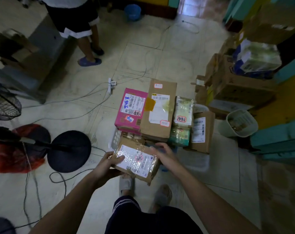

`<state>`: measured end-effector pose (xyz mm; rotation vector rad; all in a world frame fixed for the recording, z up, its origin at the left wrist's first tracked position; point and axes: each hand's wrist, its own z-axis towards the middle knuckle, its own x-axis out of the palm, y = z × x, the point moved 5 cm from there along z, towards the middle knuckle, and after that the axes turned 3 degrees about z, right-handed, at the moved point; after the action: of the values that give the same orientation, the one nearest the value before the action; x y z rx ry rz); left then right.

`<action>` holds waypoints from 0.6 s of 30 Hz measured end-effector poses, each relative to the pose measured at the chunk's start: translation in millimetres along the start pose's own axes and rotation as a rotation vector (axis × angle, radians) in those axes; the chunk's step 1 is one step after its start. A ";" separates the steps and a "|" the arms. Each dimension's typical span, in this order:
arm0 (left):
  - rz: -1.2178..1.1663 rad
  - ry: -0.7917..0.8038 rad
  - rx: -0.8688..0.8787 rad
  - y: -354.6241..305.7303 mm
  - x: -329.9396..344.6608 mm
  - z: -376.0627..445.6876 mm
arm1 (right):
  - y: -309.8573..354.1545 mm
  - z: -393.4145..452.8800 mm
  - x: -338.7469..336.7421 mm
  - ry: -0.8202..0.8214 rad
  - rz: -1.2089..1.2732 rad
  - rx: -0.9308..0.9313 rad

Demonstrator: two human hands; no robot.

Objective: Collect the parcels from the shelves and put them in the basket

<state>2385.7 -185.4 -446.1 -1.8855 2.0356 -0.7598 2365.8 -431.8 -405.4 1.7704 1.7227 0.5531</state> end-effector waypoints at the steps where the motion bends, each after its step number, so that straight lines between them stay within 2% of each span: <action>1: -0.034 -0.018 0.013 -3.1 -5.5 0.8 | -1.6 1.2 5.6 -0.003 0.024 0.038; 5: -0.020 0.010 0.067 -26.9 -18.7 7.1 | -0.9 7.7 19.2 0.066 0.192 0.100; 9: 0.277 0.031 0.091 -49.0 -25.6 12.4 | -3.3 13.8 26.9 -0.012 0.274 0.096; 14: 0.411 0.032 0.189 -62.6 -27.7 20.6 | -29.8 22.3 40.0 -0.078 0.403 0.060; 18: 0.490 -0.003 0.225 -63.3 -36.2 19.0 | -35.9 17.3 45.3 -0.109 0.387 0.039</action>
<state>2453.3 -154.8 -433.3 -1.1961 2.1737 -0.8039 2353.9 -390.0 -447.2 2.1367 1.3307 0.5720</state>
